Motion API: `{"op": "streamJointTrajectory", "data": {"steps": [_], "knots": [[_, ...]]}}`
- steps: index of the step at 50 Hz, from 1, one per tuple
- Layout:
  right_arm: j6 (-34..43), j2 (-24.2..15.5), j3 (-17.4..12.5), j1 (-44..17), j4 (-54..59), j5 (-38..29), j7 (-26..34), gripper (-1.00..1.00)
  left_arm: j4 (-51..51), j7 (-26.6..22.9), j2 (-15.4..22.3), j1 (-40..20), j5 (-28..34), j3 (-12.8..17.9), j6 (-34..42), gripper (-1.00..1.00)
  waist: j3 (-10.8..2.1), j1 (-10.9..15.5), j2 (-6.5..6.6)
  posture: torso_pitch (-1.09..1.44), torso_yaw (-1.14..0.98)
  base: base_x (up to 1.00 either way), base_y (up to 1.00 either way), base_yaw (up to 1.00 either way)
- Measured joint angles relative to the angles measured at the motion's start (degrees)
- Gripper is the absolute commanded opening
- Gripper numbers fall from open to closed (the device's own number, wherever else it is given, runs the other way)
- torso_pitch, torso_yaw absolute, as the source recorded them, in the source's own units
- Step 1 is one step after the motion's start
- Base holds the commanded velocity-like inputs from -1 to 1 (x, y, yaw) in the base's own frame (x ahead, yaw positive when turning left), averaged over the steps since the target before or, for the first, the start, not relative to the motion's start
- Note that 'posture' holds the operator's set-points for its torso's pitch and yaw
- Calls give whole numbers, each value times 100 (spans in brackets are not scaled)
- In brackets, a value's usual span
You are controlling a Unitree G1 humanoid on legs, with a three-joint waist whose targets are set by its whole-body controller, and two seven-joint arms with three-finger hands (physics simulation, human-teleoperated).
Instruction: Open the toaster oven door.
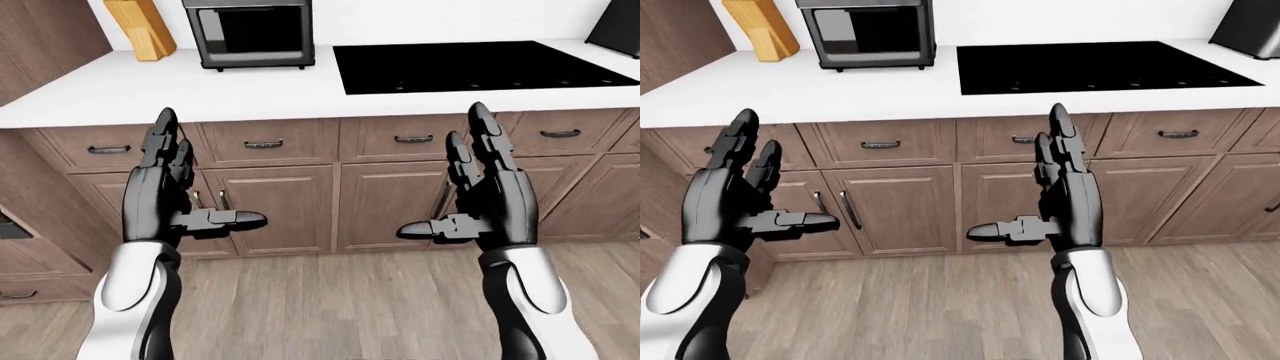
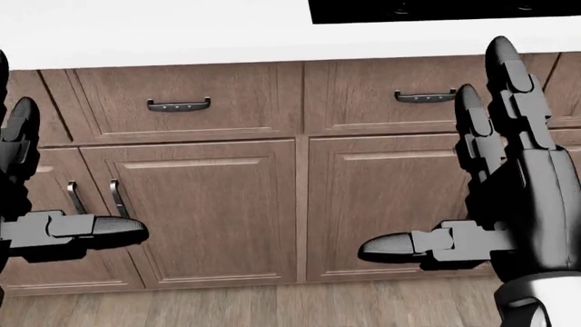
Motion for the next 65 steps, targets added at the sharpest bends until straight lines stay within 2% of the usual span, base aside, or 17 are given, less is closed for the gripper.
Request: {"op": "streamJointTrajectory", "data": {"steps": [5,8,9,12,19,22,23,26,35,38,41,44,53,54,56,59,65], "knots": [[6,-41,-60,-124,-254,2,-26,100,-239,38,123,-180,-142,100,69,100,-45,38,-304,0,0,29,0,0],[-49,-78,-90,-126,-285,-7,-14,100,-253,55,131,-279,-188,32,97,100,-78,59,-600,0,0,29,6,46],[-49,-98,-174,-80,-269,-28,-33,100,-224,38,87,-292,-223,-71,124,100,-19,17,-541,0,0,29,0,98],[78,-71,-256,-23,-142,-87,-116,100,-188,-25,117,-261,-330,-176,306,100,7,32,-651,0,0,22,0,100],[148,-106,-68,-212,-307,17,-42,100,-347,107,173,-254,-206,16,334,100,-63,53,-363,0,0,19,11,71],[236,-155,-180,-309,-408,60,-35,100,-339,90,196,-388,-203,23,391,100,-172,-23,60,0,0,19,0,0],[283,-124,-225,-316,-449,93,-54,100,-302,80,233,-441,-221,50,423,100,-94,-26,15,0,0,19,0,0],[487,-172,-327,-317,-521,210,-127,100,-142,104,284,-550,-251,100,646,100,-20,-34,107,0,0,33,0,0],[486,-299,-424,-466,-935,480,-292,100,-437,189,514,-1117,-444,109,931,100,-52,67,-343,0,0,40,0,0],[587,-333,-455,-516,-954,565,-320,100,-419,228,569,-1210,-483,154,1071,100,-78,98,-625,0,0,43,0,0],[712,-365,-595,-485,-921,623,-419,100,-459,226,556,-1237,-599,89,1265,100,42,-32,-591,0,0,42,0,0],[772,-386,-606,-504,-932,653,-499,100,-471,209,606,-1265,-693,92,1341,100,-20,-76,-567,0,0,43,0,0],[613,-390,-562,-541,-959,708,-504,100,-550,269,706,-1363,-763,193,1296,100,-46,-161,18,0,0,43,0,0],[619,-362,-509,-512,-916,716,-495,100,-512,285,707,-1347,-770,226,1331,100,38,-108,-33,0,0,42,0,0],[714,-373,-436,-506,-870,758,-475,100,-453,332,721,-1305,-769,292,1443,100,86,-45,37,0,0,43,0,0],[741,-404,-498,-546,-920,781,-485,100,-458,382,750,-1382,-781,286,1478,100,-22,-4,-9,0,0,43,0,0],[504,-410,-569,-573,-1035,832,-502,100,-578,397,762,-1367,-827,262,1280,100,-127,57,-335,0,0,23,-1,0]]}}
